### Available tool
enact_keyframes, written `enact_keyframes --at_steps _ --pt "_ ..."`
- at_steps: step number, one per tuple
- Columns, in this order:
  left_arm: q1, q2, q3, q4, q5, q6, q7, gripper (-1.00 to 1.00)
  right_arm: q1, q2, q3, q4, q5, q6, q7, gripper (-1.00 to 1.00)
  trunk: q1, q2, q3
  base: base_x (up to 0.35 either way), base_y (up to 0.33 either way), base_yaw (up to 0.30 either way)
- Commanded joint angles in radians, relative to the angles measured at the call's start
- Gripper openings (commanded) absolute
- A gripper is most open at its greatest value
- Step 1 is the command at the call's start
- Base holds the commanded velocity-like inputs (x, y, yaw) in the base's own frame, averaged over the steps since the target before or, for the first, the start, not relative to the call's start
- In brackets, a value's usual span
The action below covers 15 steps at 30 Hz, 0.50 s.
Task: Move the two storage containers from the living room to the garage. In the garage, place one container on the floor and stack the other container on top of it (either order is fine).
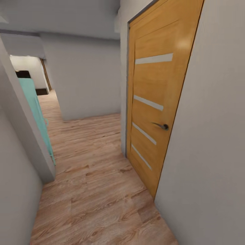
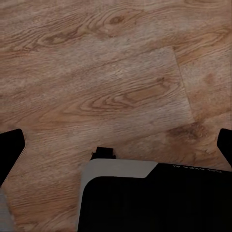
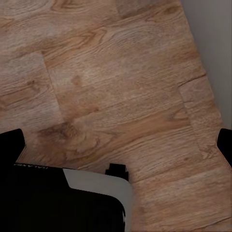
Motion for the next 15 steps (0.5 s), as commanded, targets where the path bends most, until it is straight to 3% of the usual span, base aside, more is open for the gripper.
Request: enact_keyframes --at_steps 1,12,15 --pt "-0.002 0.0 0.006 0.005 0.002 -0.007 0.001 1.0 -0.002 -0.001 -0.007 0.004 0.01 -0.008 0.001 1.0 0.001 -0.002 -0.002 0.304 0.101 0.277" --pt "-0.002 -0.002 0.006 0.005 0.002 -0.007 0.001 1.0 -0.002 -0.001 -0.007 0.004 0.012 -0.008 0.001 1.0 0.001 -0.002 -0.002 0.304 0.094 0.275" --pt "-0.002 -0.002 0.006 0.005 0.001 -0.007 0.001 1.0 -0.002 -0.001 -0.007 0.005 0.012 -0.008 0.001 1.0 0.001 -0.002 -0.002 0.313 0.035 0.124"
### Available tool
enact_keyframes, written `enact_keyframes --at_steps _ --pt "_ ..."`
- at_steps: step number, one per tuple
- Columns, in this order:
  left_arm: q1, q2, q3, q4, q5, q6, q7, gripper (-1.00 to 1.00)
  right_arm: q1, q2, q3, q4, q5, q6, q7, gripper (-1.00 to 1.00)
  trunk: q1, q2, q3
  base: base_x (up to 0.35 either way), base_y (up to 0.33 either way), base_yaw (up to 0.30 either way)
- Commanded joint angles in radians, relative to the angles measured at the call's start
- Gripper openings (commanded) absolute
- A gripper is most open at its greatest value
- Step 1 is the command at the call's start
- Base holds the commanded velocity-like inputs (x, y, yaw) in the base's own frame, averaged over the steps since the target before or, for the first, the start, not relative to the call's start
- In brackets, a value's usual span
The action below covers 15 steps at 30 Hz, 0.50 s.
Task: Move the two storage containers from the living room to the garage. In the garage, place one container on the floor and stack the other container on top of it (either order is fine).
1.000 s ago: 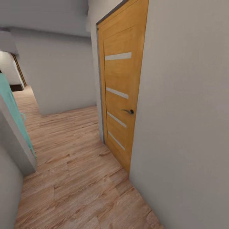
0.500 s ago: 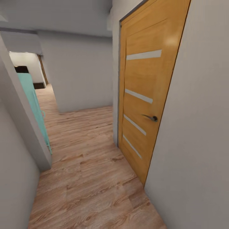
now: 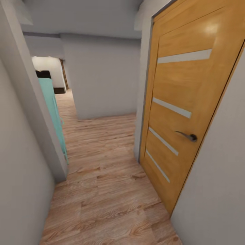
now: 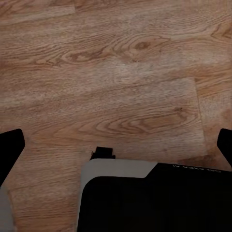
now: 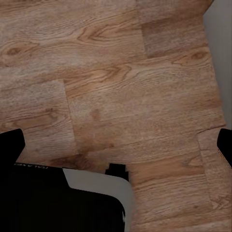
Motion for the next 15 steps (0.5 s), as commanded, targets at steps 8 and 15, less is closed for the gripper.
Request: enact_keyframes --at_steps 8,15 --pt "-0.002 0.0 0.006 0.005 0.002 -0.007 0.001 1.0 -0.002 -0.001 -0.007 0.004 0.01 -0.007 0.001 1.0 0.001 -0.002 -0.002 0.321 0.004 0.015" --pt "-0.002 0.001 0.006 0.004 0.002 -0.007 0.001 1.0 -0.002 -0.001 -0.007 0.004 0.01 -0.006 0.001 1.0 0.001 -0.002 -0.002 0.322 0.0 0.001"
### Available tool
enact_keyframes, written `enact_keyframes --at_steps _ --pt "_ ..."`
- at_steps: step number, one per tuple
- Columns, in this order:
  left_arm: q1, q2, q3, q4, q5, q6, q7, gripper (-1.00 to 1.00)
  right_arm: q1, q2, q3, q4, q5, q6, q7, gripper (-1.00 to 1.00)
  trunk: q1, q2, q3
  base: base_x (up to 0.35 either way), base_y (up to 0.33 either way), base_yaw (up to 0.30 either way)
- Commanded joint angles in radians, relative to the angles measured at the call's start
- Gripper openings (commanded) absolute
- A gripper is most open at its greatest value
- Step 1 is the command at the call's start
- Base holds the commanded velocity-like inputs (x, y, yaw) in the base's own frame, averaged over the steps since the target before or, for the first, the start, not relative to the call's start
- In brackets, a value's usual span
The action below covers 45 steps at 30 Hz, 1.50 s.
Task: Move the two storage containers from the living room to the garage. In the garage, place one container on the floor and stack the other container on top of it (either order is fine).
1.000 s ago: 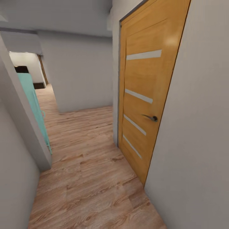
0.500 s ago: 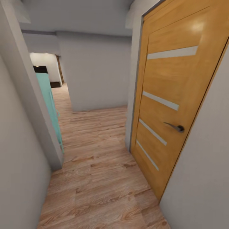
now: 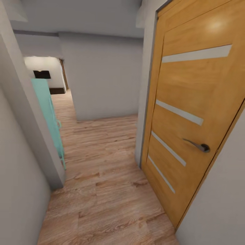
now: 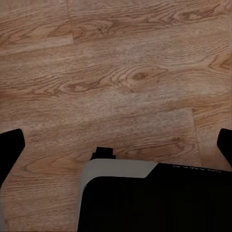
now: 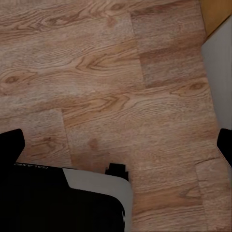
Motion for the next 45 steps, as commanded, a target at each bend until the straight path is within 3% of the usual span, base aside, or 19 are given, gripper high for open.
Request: enact_keyframes --at_steps 1,24,45 --pt "-0.002 0.0 0.006 0.005 0.002 -0.008 0.001 1.0 -0.002 -0.001 -0.007 0.004 0.01 -0.007 0.001 1.0 0.001 -0.002 -0.002 0.322 0.0 0.0" --pt "-0.002 0.0 0.006 0.005 0.002 -0.008 0.001 1.0 -0.002 0.001 -0.009 0.004 0.009 -0.005 0.002 1.0 0.001 -0.002 0.011 0.322 0.007 0.0" --pt "-0.002 0.0 0.006 0.005 0.002 -0.008 -0.001 1.0 -0.002 0.001 -0.007 0.004 0.007 -0.004 0.002 1.0 0.001 -0.002 0.023 0.233 0.233 0.0"
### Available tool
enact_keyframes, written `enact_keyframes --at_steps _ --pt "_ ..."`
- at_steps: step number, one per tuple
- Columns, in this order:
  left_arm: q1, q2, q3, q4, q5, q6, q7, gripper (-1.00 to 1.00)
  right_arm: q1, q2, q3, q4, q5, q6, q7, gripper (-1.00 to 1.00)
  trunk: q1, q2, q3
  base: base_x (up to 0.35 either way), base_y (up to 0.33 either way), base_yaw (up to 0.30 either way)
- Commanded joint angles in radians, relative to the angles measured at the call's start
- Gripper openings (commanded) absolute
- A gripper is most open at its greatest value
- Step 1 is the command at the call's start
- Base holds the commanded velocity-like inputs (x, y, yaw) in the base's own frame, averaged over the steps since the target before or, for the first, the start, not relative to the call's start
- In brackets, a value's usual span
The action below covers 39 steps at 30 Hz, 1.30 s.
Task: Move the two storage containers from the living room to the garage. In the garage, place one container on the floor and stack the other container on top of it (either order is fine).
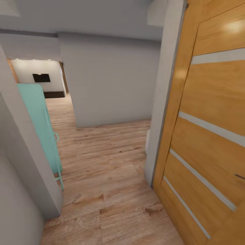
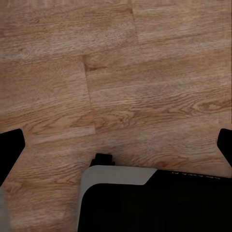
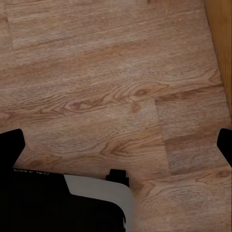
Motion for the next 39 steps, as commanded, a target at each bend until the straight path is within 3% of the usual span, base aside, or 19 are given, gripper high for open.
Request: enact_keyframes --at_steps 1,13,33,39 --pt "-0.002 0.0 0.006 0.004 0.002 -0.007 0.001 1.0 -0.002 -0.001 -0.007 0.005 0.01 -0.008 0.001 1.0 0.001 -0.002 -0.001 0.231 0.231 0.0" --pt "-0.002 0.0 0.034 0.004 0.0 -0.004 0.002 1.0 -0.002 -0.001 -0.008 0.004 0.012 -0.009 0.001 1.0 0.001 -0.002 0.003 0.3 0.066 0.0" --pt "-0.002 0.0 0.037 0.004 0.0 -0.004 0.002 1.0 -0.002 -0.001 -0.008 0.004 0.011 -0.009 0.001 1.0 0.001 -0.002 0.003 0.326 0.0 0.002" --pt "-0.002 0.0 0.037 0.004 0.0 -0.004 0.002 1.0 -0.002 -0.001 -0.008 0.004 0.012 -0.009 0.001 1.0 0.001 -0.002 0.003 0.326 0.0 0.159"
